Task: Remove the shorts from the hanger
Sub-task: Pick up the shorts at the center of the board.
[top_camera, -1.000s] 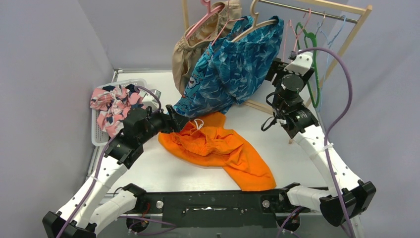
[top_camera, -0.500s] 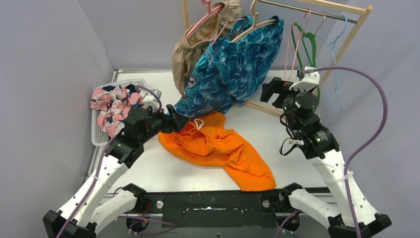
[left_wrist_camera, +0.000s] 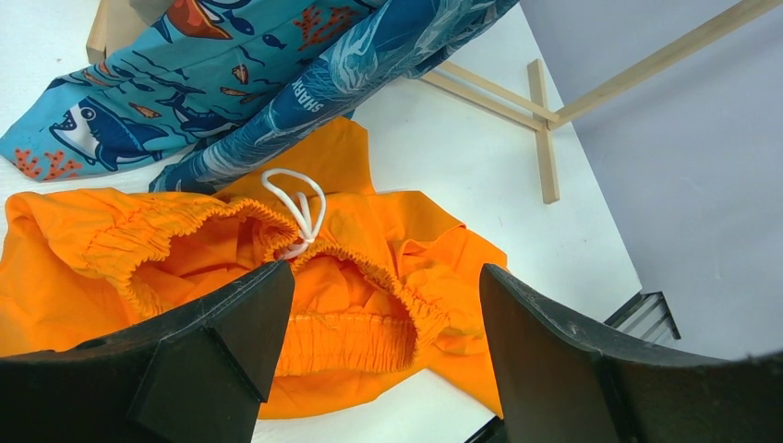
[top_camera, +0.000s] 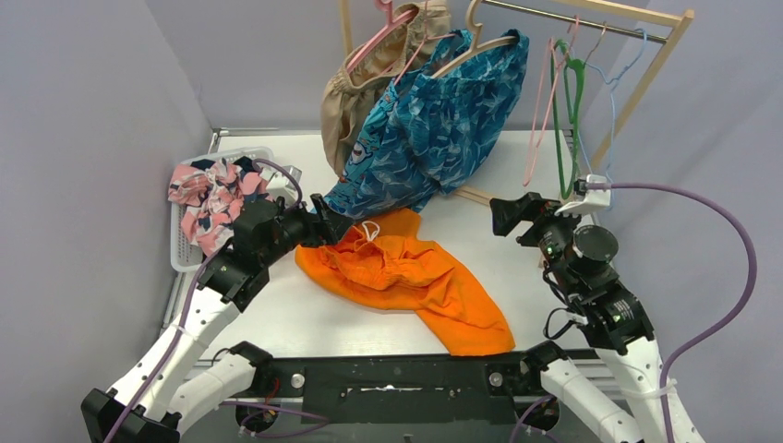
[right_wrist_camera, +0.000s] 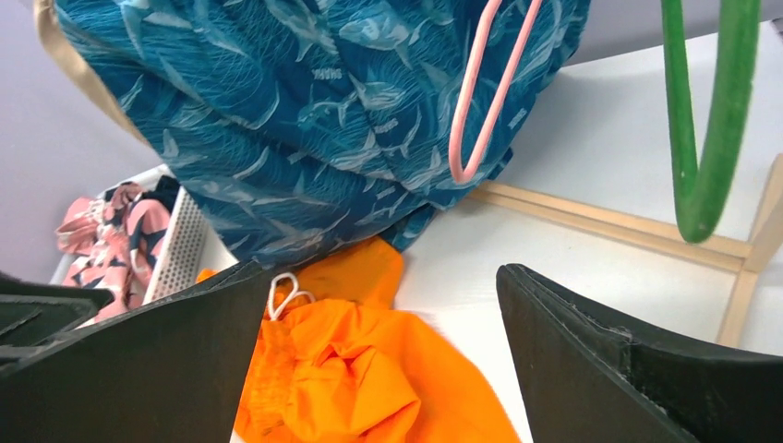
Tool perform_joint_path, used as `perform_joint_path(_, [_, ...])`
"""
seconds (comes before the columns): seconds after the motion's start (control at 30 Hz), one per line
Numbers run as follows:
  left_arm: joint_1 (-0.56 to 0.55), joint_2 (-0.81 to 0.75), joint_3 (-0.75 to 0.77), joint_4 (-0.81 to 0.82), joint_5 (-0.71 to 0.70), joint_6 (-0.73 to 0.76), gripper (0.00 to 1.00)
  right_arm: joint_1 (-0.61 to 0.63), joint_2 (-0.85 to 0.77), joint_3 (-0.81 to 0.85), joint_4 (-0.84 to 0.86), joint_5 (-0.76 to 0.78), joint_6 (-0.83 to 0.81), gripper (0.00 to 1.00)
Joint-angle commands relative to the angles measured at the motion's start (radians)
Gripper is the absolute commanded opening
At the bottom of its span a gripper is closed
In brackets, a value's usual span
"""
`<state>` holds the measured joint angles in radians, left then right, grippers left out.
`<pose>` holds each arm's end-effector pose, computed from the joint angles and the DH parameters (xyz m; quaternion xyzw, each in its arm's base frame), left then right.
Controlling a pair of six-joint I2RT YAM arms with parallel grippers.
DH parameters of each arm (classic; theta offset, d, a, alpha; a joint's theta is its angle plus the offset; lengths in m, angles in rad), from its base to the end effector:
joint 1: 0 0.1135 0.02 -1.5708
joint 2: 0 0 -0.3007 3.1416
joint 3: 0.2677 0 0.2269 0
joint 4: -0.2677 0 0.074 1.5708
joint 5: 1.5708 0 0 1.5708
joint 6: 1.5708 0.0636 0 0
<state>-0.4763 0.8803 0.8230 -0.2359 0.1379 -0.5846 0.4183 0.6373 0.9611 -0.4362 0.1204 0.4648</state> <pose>0.1573 -0.0910 0.3531 -0.0023 0.8020 -0.3486 0.4851 0.0972 0.0348 0.4036 0.0574 0.7432 0.2436 0.6205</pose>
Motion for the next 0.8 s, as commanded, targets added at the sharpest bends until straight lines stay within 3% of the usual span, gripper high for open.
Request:
perform_joint_path(0.0, [-0.002, -0.004, 0.019, 0.014, -0.014, 0.007, 0.74, -0.004, -0.039, -0.012, -0.004, -0.066, 0.071, 1.00])
perform_joint_path(0.13, [-0.002, 0.001, 0.025, -0.002, -0.045, -0.002, 0.74, -0.005, -0.072, -0.055, -0.022, -0.070, 0.131, 0.99])
perform_joint_path(0.23, [-0.001, 0.008, 0.023, -0.007, -0.061, -0.019, 0.74, -0.003, -0.052, -0.112, 0.017, -0.204, 0.146, 0.98])
perform_joint_path(0.43, [-0.001, 0.033, 0.051, -0.069, -0.120, -0.024, 0.74, 0.062, 0.153, -0.148, 0.081, -0.409, 0.185, 0.92])
perform_joint_path(0.5, [0.001, 0.035, 0.050, -0.076, -0.127, -0.032, 0.74, 0.193, 0.210, -0.143, 0.100, -0.307, 0.131, 0.92])
perform_joint_path(0.63, [0.004, 0.045, 0.039, -0.097, -0.146, -0.071, 0.74, 0.513, 0.370, -0.072, 0.103, 0.064, -0.031, 0.95])
perform_joint_path(0.77, [0.012, 0.061, 0.038, -0.146, -0.202, -0.106, 0.74, 0.680, 0.584, 0.021, 0.078, 0.296, -0.143, 0.97])
